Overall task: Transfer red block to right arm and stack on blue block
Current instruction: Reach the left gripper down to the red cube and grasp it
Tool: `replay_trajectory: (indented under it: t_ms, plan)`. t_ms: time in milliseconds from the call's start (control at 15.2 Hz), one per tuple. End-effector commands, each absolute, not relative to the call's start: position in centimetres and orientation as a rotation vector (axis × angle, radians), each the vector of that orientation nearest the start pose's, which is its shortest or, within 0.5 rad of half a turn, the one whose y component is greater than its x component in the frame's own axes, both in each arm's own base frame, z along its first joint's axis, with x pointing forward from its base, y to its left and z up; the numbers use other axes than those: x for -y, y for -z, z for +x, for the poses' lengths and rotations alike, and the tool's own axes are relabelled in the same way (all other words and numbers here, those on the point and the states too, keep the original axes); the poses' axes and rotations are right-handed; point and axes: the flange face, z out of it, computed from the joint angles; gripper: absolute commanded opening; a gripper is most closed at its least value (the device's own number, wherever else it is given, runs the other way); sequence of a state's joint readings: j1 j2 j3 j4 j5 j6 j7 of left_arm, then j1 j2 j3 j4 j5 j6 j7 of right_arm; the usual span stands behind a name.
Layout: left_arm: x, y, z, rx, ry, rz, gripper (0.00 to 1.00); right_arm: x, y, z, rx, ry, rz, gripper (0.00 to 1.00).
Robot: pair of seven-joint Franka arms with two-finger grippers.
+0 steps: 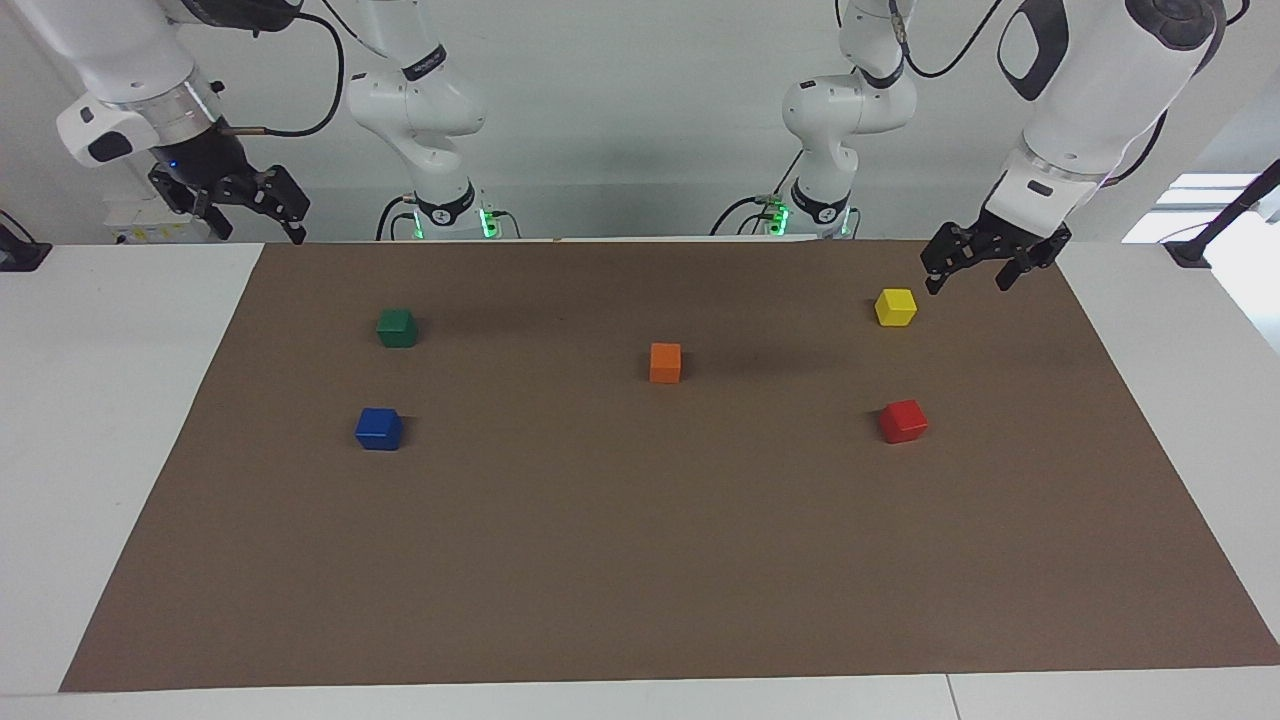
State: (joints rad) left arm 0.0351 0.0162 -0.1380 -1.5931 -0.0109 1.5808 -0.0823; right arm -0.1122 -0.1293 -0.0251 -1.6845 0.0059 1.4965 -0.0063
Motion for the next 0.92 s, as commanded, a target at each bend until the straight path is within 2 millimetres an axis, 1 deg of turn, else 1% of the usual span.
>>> replay_trajectory:
  t_ms: [0,329,461,527,593,658,856]
  plan:
    - [5.6,-60.8,55.9,-0.046,-0.029,-3.143,1.0,7.0,-63.4,49.4,-0.223,-0.079,-3.108,1.0]
    - [5.6,-60.8,55.7,-0.046,-0.036,-3.141,1.0,7.0,-63.4,49.4,-0.223,-0.079,-3.108,1.0]
    - [5.3,-60.4,55.6,-0.015,-0.048,-3.14,1.0,7.0,-63.4,49.4,-0.223,-0.079,-3.108,1.0]
    - [5.3,-60.0,55.8,0.002,-0.022,-3.143,1.0,7.0,-63.4,49.4,-0.223,-0.079,-3.108,1.0]
    - [5.5,-59.0,56.3,0.003,0.038,-3.147,1.0,7.0,-63.4,49.4,-0.223,-0.079,-3.108,1.0]
    - [5.5,-57.8,56.3,0.005,0.055,-3.146,1.0,7.0,-63.4,49.4,-0.223,-0.079,-3.108,1.0]
    - [5.4,-53.8,57.4,-0.007,0.01,-3.148,1.0,7.0,-63.4,49.4,-0.223,-0.079,-3.108,1.0]
